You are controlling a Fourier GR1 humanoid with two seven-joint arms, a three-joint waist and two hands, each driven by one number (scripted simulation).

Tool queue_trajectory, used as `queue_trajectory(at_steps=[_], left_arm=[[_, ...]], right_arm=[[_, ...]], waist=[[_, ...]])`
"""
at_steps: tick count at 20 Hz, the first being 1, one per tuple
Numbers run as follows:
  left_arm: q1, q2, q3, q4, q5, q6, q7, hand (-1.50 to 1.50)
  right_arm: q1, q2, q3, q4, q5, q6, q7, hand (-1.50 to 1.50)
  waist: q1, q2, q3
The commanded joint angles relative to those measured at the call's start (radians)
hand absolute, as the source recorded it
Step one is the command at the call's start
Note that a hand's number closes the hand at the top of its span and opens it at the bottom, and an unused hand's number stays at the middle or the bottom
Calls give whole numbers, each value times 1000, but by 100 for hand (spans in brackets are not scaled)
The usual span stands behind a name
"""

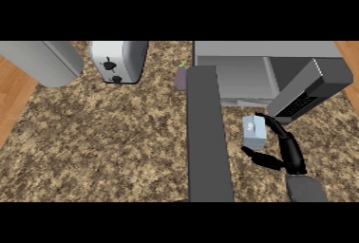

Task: Pick up the milk, place it into the microwave and close the microwave

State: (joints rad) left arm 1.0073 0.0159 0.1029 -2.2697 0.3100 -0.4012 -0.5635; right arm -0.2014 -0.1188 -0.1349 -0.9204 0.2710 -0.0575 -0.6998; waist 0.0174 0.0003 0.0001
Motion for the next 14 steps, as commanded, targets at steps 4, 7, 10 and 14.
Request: queue_trajectory(at_steps=[4, 7, 10, 14], left_arm=[[27, -11, 8, -31, -2, -38, 18, -150], [-2, -15, 4, -42, 7, -7, 58, -150], [-41, -16, -7, 53, -36, -23, -21, -150], [-12, -15, 17, 15, 17, -37, 12, -150]], right_arm=[[-98, -17, -41, 269, 61, -139, -162, -150], [-85, -36, -7, 279, 123, -199, -176, 150], [-165, -35, -10, 385, 153, -256, -185, 150], [-223, -104, -50, 481, 132, -218, -227, 150]], waist=[[6, 3, 2], [-1, 3, 1], [5, 3, 1], [5, 3, 1]])
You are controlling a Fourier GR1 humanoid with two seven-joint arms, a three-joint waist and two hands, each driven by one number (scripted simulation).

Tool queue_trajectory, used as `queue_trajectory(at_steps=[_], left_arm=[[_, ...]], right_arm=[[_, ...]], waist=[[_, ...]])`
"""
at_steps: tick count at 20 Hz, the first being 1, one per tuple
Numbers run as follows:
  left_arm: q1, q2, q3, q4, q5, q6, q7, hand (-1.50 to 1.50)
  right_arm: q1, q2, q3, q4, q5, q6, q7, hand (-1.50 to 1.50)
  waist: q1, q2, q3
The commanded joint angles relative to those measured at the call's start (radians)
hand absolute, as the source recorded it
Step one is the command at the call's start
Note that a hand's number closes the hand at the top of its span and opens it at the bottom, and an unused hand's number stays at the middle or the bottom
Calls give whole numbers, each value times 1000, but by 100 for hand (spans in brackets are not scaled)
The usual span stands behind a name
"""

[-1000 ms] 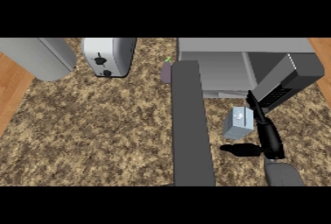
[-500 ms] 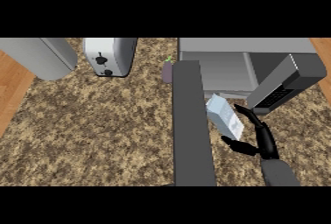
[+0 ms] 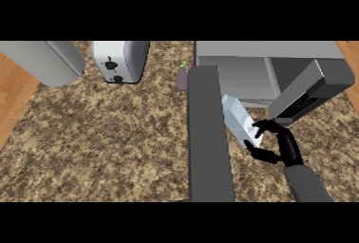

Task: Pick up the milk, place it into the microwave and close the microwave

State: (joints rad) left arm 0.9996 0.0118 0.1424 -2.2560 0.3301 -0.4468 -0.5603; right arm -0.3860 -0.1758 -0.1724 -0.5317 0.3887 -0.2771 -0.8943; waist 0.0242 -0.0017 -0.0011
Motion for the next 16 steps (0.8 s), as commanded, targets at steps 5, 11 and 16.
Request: queue_trajectory(at_steps=[5, 11, 16], left_arm=[[-21, -11, -6, -13, 24, 8, 44, -150], [-31, -3, 22, 86, -3, -59, -34, -150], [0, 9, 60, 70, 41, -86, -21, -150]], right_arm=[[-102, -24, -36, 244, 27, -73, -159, 150], [-82, 3, -73, 269, -17, -25, -300, 150], [-125, -9, -59, 255, -15, 51, -322, 150]], waist=[[13, 13, 5], [15, 12, 5], [7, 8, 4]])
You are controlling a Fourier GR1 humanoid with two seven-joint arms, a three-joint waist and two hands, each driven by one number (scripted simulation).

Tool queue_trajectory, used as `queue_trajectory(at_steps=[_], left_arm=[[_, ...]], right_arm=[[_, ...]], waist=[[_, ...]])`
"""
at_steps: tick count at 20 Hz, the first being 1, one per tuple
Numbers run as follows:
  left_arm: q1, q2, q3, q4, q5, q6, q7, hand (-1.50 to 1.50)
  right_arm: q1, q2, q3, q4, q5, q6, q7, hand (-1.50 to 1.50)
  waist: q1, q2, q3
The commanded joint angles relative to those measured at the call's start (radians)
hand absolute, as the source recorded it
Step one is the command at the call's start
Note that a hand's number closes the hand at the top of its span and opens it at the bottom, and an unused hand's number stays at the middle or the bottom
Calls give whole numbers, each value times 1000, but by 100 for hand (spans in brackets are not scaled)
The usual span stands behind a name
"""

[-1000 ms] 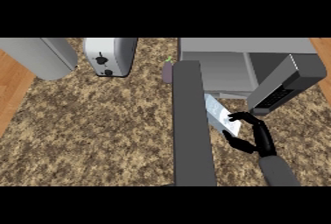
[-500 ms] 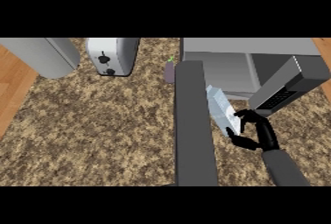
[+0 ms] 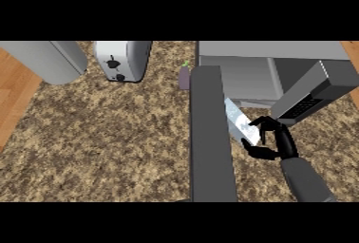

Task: Pick up the milk, place it into the microwave and close the microwave

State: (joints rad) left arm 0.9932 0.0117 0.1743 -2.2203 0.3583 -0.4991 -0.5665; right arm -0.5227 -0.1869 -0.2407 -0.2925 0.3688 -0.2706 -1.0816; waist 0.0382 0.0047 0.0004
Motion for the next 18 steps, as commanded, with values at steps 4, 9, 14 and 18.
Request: queue_trajectory(at_steps=[4, 9, 14, 18], left_arm=[[13, -11, 5, 50, -17, -8, -40, -150], [-12, 3, 65, 49, 27, -31, -6, -150], [69, -11, 46, -65, 55, -21, 46, -150], [-25, -11, 82, 97, 14, -52, -8, -150]], right_arm=[[-4, 49, 43, -47, -11, 182, -100, 150], [-48, 60, 85, -186, 3, 112, 32, 150], [-33, 92, 109, -335, 18, 12, 209, 150], [-124, 75, 94, -335, -2, 62, 304, 150]], waist=[[-23, -7, 0], [-33, -9, -1], [-35, -10, -1], [-27, -7, -1]])
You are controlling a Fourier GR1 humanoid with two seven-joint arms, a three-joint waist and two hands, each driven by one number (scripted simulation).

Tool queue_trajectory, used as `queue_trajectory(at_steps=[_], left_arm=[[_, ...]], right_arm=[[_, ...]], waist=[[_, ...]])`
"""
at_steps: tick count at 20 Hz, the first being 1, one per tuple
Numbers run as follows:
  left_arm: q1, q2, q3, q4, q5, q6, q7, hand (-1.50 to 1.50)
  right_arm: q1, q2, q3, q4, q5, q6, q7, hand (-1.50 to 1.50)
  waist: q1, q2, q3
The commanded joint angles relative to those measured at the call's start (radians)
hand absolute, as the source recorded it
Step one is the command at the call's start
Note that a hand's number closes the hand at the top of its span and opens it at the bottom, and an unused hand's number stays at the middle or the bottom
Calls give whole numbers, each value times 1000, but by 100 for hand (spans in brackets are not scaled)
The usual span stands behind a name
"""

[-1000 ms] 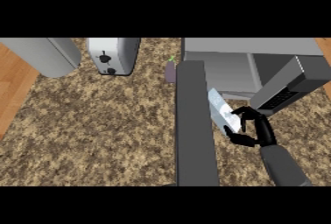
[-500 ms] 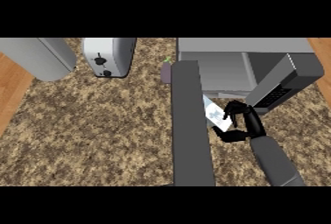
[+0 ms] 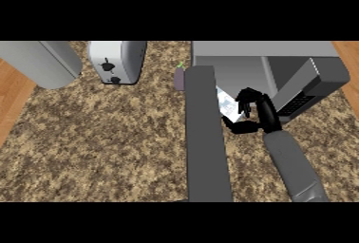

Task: Pick up the milk, place it into the microwave and close the microwave

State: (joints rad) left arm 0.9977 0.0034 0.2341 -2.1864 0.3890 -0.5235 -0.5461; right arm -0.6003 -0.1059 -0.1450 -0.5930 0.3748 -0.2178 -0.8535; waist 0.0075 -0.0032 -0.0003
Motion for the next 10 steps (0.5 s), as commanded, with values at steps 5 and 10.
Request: queue_trajectory(at_steps=[5, 10], left_arm=[[-128, 50, 79, 142, 21, -40, 1, -150], [-120, 22, 46, 92, -3, -39, 24, -150]], right_arm=[[-218, -31, -20, 100, 3, 40, 208, 150], [-323, -45, -39, 227, 51, -102, 220, 150]], waist=[[24, 12, 0], [46, 19, 2]])
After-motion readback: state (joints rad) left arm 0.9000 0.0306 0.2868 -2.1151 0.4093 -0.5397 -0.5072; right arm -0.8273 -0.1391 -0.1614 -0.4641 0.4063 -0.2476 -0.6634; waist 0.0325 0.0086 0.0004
